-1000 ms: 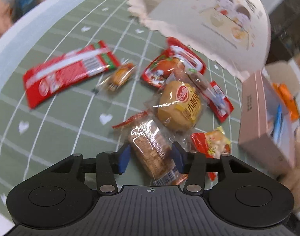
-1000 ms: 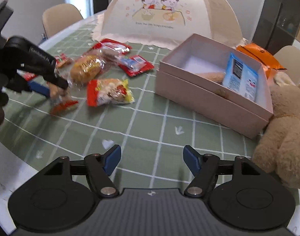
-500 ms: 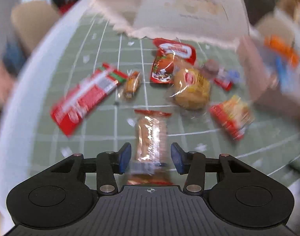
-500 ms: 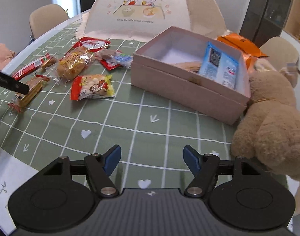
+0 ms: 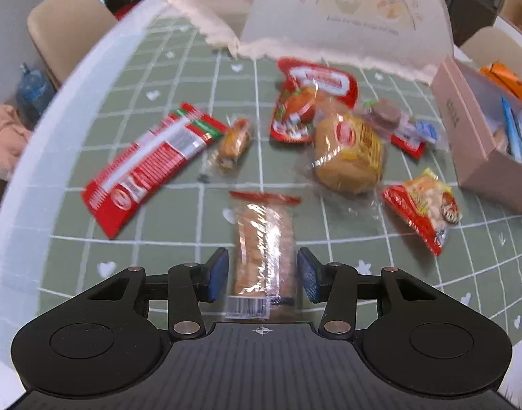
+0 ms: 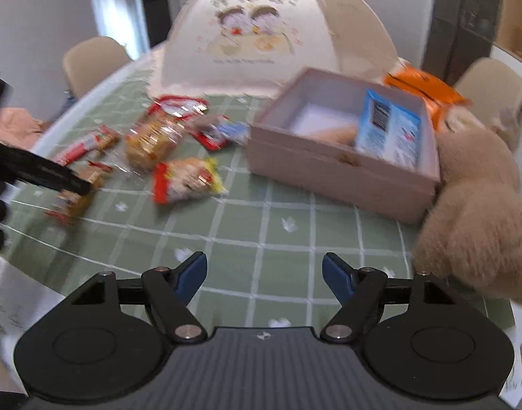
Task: Organize snacks
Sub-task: 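Grasp the clear-wrapped pastry slice with the left tool, then grasp the small orange snack stick with the right tool while the left tool carries the pastry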
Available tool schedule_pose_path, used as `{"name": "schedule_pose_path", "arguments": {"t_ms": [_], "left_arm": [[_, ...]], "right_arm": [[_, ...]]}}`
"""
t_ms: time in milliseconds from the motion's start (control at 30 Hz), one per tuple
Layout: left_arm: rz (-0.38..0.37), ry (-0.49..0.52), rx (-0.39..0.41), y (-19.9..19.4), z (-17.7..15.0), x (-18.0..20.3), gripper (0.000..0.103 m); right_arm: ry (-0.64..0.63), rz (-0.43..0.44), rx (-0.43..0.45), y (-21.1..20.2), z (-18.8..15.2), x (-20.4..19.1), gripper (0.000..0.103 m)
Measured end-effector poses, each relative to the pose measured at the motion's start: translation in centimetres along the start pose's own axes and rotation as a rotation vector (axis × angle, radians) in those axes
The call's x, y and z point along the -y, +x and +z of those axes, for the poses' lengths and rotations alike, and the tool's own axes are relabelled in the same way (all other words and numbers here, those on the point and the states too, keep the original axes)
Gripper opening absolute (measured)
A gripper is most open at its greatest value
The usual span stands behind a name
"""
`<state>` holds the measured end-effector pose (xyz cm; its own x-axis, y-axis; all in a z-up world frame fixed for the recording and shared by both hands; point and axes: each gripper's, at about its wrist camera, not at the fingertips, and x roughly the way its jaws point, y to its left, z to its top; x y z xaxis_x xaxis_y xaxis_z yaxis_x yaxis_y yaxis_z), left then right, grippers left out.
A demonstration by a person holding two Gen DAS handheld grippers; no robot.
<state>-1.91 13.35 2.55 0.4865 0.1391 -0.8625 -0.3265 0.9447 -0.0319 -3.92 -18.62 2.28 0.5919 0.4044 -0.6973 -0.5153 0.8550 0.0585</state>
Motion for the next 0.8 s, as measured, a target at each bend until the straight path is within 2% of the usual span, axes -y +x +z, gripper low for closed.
{"name": "schedule_pose_path", "arguments": {"t_ms": [67,133,267,333,400,433,467,600,700,767,800], "left_arm": [[-0.017,0.023,0.026,-0.3,-0.8,0.5,0.041],[-0.071,0.013,0.042,-1.4,-2.2,0.4,0.041],[-0.211,-0.143,0.059,-4.2,-5.6,-2.1,0.041],[-0.238,-0.207,0.074,-6.0,-7.2,-3.8,0.041],[-0.238,-0.259,0.100,-7.9,-8.2,-5.5,0.041],[-0.239,-0.283,0.114,-8.8,-8.5,-6.3,0.041],[-0.239,-0.307,0.133,-9.8,-8.9,-7.3,0.041],[-0.206,-0.371,0.180,-12.7,-9.8,-10.1,0.041],[-0.216,-0.415,0.192,-13.6,-10.4,-11.5,0.041],[-0.221,-0.418,0.189,-13.7,-10.5,-12.0,0.041],[-0.226,-0.420,0.184,-13.7,-10.6,-12.1,0.041]], "right_arm": [[-0.038,0.021,0.021,-0.6,1.5,-0.8,0.076],[-0.053,0.055,0.026,-0.7,3.3,-1.7,0.078],[-0.008,0.209,-0.029,2.0,7.8,-4.2,0.078],[0.021,0.290,-0.068,4.7,10.0,-6.2,0.078],[0.024,0.333,-0.088,7.5,11.8,-8.5,0.070],[0.018,0.351,-0.102,9.2,12.9,-10.1,0.057],[0.011,0.362,-0.114,10.6,13.7,-11.4,0.050],[0.015,0.367,-0.153,16.0,16.5,-16.8,0.050],[-0.016,0.305,-0.184,19.0,17.2,-20.0,0.049],[-0.076,0.242,-0.217,20.7,17.0,-21.7,0.037],[-0.118,0.203,-0.232,21.0,16.6,-22.3,0.035]]}}
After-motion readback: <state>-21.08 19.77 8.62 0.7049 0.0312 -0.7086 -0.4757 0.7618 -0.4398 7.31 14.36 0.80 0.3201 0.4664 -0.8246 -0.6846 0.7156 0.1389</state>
